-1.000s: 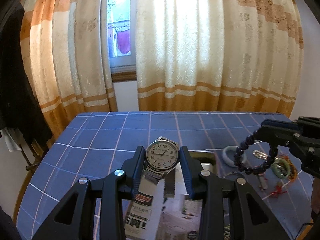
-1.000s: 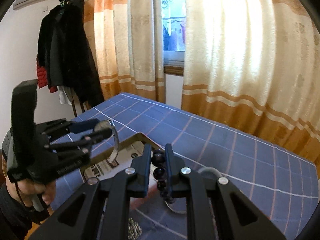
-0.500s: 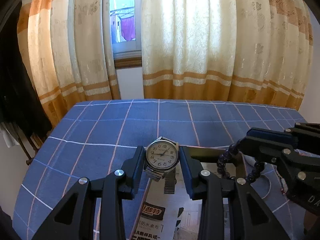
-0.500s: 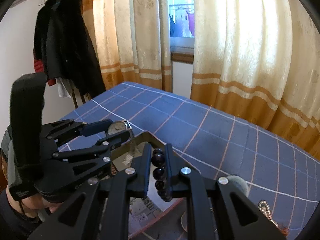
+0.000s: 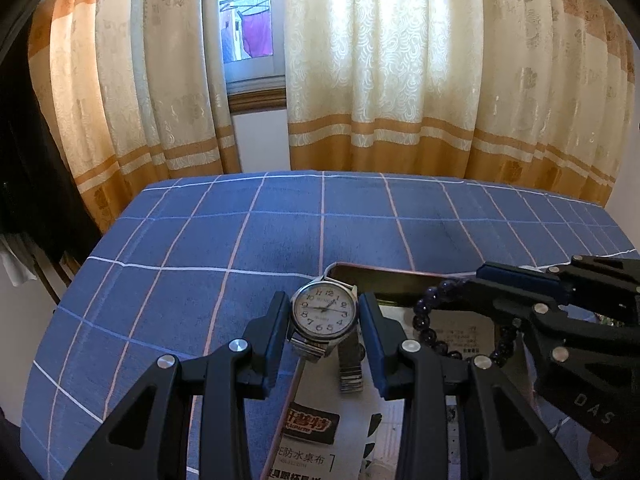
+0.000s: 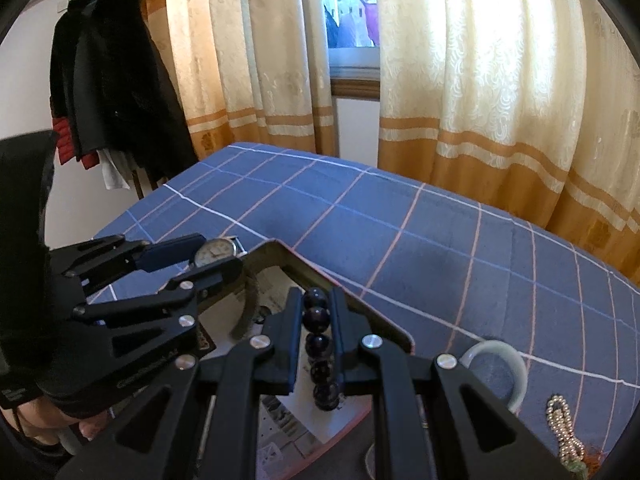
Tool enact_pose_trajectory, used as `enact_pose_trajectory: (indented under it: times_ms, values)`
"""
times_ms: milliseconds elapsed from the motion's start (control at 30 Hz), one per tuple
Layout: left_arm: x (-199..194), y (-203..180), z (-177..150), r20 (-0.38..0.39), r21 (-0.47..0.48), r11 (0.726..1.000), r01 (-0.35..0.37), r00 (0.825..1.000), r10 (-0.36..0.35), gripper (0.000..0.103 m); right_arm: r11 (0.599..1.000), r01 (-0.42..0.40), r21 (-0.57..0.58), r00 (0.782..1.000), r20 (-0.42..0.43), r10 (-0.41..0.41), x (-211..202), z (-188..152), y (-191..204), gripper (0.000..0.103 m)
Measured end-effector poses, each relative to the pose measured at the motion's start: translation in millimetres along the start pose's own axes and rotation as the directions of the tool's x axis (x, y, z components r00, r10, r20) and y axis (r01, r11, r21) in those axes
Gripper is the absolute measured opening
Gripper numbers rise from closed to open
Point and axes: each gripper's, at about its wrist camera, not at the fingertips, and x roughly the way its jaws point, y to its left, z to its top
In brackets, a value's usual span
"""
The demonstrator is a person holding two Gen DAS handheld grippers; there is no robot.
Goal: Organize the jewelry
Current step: 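Open the left gripper over the tin while the right gripper releases the bracelet inside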
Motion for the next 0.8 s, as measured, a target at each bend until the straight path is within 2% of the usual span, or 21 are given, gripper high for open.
enact_pose_trajectory:
  times_ms: [367,467,500,533,567,600,667,767,800]
  values:
    - [6,4,1,-0.043,-0.028,1.000,-0.005,0.999,0.004,0.039,1.000,0.020,-0.007,0.999,-0.025,-0.020,13,-4,-1,0.017]
    - [7,7,1,-0.052,-0.042,0.999,-0.011,0.999,0.009,0.055,1.000,0.021,-0.005,0.999,-0.033,-0.021,17,-6,-2,0.019]
    - [6,7,1,-0.047,-0.048,0.999,-0.008,0.999,0.005,0.064,1.000,0.029,-0.008,0.999,-0.034,-0.029,17,-7,-2,0.026]
    - [4,8,0,-0.039,-0.051,0.999,-0.010,0.999,0.008,0.066,0.999,0.032,-0.018,0.999,-0.035,-0.033,17,-8,-2,0.040]
    - [1,9,0,-0.032,-0.052,0.998,-0.030,0.999,0.028,0.067,0.999,0.039,-0.020,0.999,-0.031,-0.040,16,-9,-2,0.044]
    - [0,10,0,-0.032,-0.055,0.998,-0.029,0.999,0.027,0.067,0.999,0.039,-0.020,0.999,-0.029,-0.040,14,-9,-3,0.053]
    - [-2,14,0,-0.042,-0.077,0.997,-0.013,0.999,0.009,0.068,0.999,0.031,-0.014,0.999,-0.025,-0.032,9,-11,-4,0.056]
    - [-14,18,0,-0.028,-0.099,0.995,-0.030,0.999,0.027,0.068,0.999,0.049,-0.024,0.999,-0.015,-0.049,-1,-16,-6,0.057]
    - [-18,18,-1,-0.018,-0.103,0.994,-0.030,0.999,0.028,0.068,0.998,0.051,-0.020,0.999,-0.011,-0.051,-5,-18,-8,0.061]
